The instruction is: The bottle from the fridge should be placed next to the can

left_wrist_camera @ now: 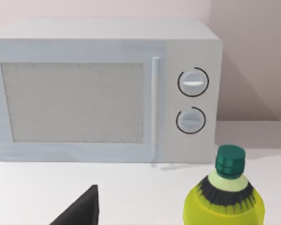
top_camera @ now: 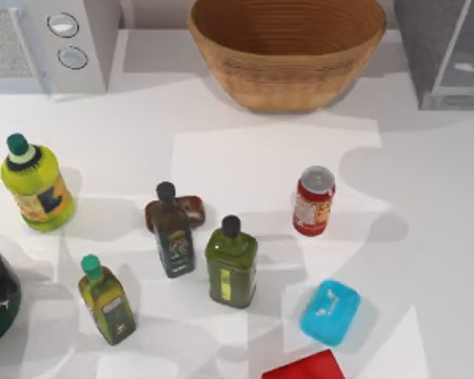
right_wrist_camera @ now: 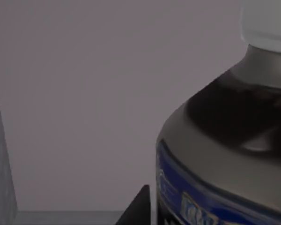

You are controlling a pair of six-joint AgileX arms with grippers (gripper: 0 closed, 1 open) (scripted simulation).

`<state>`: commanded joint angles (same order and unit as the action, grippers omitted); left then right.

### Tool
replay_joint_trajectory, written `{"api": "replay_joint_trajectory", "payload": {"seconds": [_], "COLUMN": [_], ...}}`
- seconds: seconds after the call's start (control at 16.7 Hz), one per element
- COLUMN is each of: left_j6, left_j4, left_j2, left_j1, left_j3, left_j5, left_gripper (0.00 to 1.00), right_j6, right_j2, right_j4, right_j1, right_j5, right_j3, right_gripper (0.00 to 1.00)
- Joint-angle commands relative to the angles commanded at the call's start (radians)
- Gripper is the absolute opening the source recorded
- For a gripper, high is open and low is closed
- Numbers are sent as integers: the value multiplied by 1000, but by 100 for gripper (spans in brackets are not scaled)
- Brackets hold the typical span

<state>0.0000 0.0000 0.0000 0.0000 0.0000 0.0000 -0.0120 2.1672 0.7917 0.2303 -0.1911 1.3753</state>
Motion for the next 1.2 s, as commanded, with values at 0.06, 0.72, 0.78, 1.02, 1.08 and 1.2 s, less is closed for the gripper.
{"api": "replay_joint_trajectory", "payload": {"seconds": [0.06, 0.72, 0.78, 1.02, 1.08, 1.2], "left_j6": [0, 0, 0, 0, 0, 0], "left_j4": [0, 0, 0, 0, 0, 0], "left_j2": [0, 0, 0, 0, 0, 0], "left_j1": [0, 0, 0, 0, 0, 0], "left_j3": [0, 0, 0, 0, 0, 0], "left_j5": [0, 0, 0, 0, 0, 0], "left_gripper": [100, 100, 100, 100, 100, 100], "right_j6": [0, -2, -2, -2, -4, -4], "right_j2": [-18, -388, -404, -411, -405, -400], "right_j4": [9, 198, 207, 211, 208, 219], "right_j1": [4, 76, 80, 81, 75, 63], "right_j5": [-3, -84, -88, -89, -88, -75], "right_j3": [-22, -599, -617, -625, -622, -628], "right_gripper": [0, 0, 0, 0, 0, 0]}}
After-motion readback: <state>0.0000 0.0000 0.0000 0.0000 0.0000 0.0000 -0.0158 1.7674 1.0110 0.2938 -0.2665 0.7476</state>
